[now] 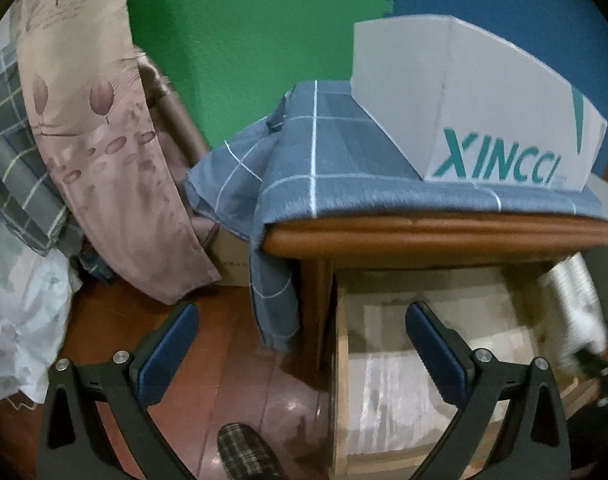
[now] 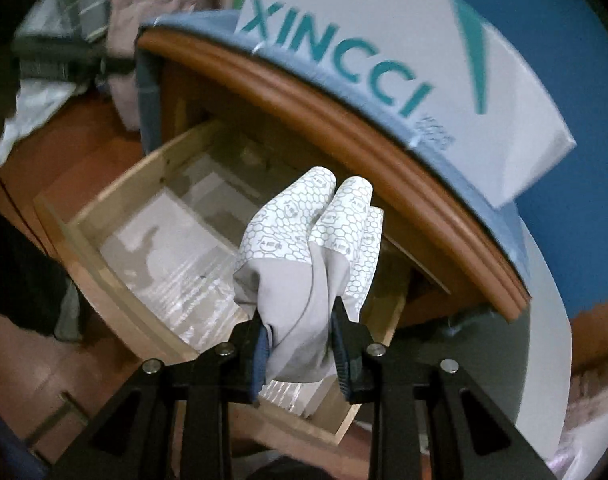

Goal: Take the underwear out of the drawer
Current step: 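Grasp the grey patterned socks in the drawer with the right tool, then lift the grey patterned socks with the right tool over the shoe box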

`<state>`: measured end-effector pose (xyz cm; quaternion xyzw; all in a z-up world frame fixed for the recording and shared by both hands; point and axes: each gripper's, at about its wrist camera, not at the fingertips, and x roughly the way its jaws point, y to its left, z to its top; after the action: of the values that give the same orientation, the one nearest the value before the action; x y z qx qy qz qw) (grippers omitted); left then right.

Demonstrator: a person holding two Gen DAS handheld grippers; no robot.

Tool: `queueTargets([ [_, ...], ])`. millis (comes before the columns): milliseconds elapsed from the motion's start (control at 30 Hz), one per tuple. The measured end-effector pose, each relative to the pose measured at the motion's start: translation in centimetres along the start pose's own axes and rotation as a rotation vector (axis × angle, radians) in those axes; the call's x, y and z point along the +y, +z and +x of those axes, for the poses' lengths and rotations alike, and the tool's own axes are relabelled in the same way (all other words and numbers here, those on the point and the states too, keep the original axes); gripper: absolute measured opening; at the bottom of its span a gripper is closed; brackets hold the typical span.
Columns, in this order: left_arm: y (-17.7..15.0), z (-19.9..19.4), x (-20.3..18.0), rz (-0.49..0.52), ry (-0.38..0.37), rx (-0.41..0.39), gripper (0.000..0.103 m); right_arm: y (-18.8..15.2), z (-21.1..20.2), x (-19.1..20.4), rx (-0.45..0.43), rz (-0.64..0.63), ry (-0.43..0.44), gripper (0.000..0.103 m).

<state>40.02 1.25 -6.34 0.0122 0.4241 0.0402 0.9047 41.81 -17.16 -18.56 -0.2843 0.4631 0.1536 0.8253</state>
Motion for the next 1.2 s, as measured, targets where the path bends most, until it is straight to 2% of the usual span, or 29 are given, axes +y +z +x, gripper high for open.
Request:
queueTargets([
  [67,-0.3,-0.2,-0.6,0.021,0.001,-0.004,0.102,-1.1,-3.8,-1.5,-0.007,0.025,-0.016,0.027],
  [400,-1.9,-0.4,-3.1,0.142,-0.009,0.010,0.102,-0.8,-6.9,-1.8,-0.035,0.078,-0.054,0.028],
  [700,-2.4,-0.3,-3.4,0.142,-0.022,0.037,0.102,-0.4,-9.9,-2.6,-0.061,0.089,-0.080,0.028],
  [1200,-2.5,-0.7,-3.6,0.149,-0.051,0.037,0.102,4.8,-17.0,-6.1,-0.204,0.120,-0.118,0.028],
])
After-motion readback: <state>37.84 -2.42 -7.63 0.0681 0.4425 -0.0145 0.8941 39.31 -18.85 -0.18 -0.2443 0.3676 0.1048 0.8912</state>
